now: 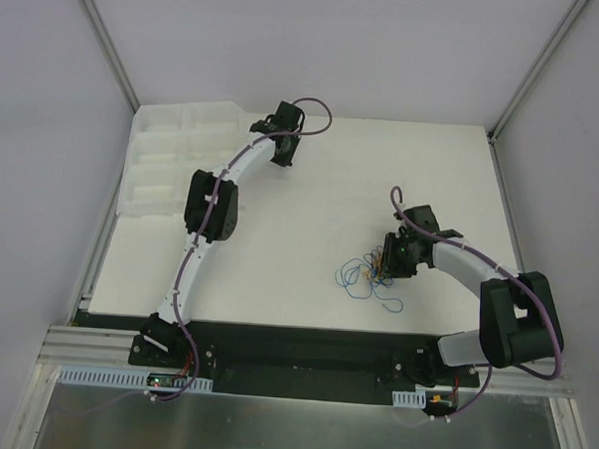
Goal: Untangle the cables
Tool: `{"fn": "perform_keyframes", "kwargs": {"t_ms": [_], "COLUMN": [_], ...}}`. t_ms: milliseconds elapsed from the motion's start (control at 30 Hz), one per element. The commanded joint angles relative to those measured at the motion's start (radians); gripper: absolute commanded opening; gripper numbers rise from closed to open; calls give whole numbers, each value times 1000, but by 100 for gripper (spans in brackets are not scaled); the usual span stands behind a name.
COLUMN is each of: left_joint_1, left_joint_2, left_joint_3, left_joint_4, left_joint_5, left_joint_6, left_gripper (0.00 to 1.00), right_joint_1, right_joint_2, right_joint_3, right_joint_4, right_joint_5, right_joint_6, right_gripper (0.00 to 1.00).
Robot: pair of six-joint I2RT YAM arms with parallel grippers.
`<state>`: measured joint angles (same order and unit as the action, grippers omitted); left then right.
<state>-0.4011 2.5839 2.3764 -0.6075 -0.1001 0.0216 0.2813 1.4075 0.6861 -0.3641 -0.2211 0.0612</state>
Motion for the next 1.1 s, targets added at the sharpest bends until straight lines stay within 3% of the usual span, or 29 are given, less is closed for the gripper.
{"fn": "perform_keyframes", "kwargs": {"t_ms": [0, 67, 100, 133, 167, 200, 233, 300, 367, 500, 667, 1067], "left_joint_1": [5, 16, 22, 27, 33, 42, 50, 65, 79, 79, 45, 24], "left_joint_2": [-174, -195, -202, -214, -222, -232, -240, -249, -245, -255, -330, -351], "left_joint_3": [-2, -9, -19, -35, -55, -77, -94, -124, -154, -273, -495, -737], "left_joint_4": [31, 31, 29, 31, 31, 31, 31, 32, 41, 156, 382, 476], "left_joint_5": [-35, 5, 0, -19, -42, -49, -35, -14, 61, 134, -66, -433], "left_joint_6": [47, 28, 3, -18, -90, -133, -184, -305, -475, -707, -892, -1477], "left_gripper": [0, 0, 5, 17, 36, 48, 54, 55, 50, 61, 64, 66], "right_joint_1": [10, 12, 12, 12, 12, 10, 12, 12, 12, 10, 10, 12], "right_joint_2": [25, 25, 28, 25, 28, 27, 27, 27, 25, 24, 27, 24], "right_joint_3": [-2, -2, 0, -2, -2, -2, -2, -2, -3, -3, -3, -3], "right_joint_4": [-50, -50, -49, -50, -49, -50, -50, -50, -49, -49, -50, -52], "right_joint_5": [39, 37, 37, 39, 37, 39, 39, 39, 39, 39, 39, 39], "right_joint_6": [-24, -24, -21, -23, -23, -23, -21, -21, -23, -20, -21, -21], "right_gripper": [32, 32, 32, 32, 32, 31, 31, 32, 32, 32, 32, 32]}}
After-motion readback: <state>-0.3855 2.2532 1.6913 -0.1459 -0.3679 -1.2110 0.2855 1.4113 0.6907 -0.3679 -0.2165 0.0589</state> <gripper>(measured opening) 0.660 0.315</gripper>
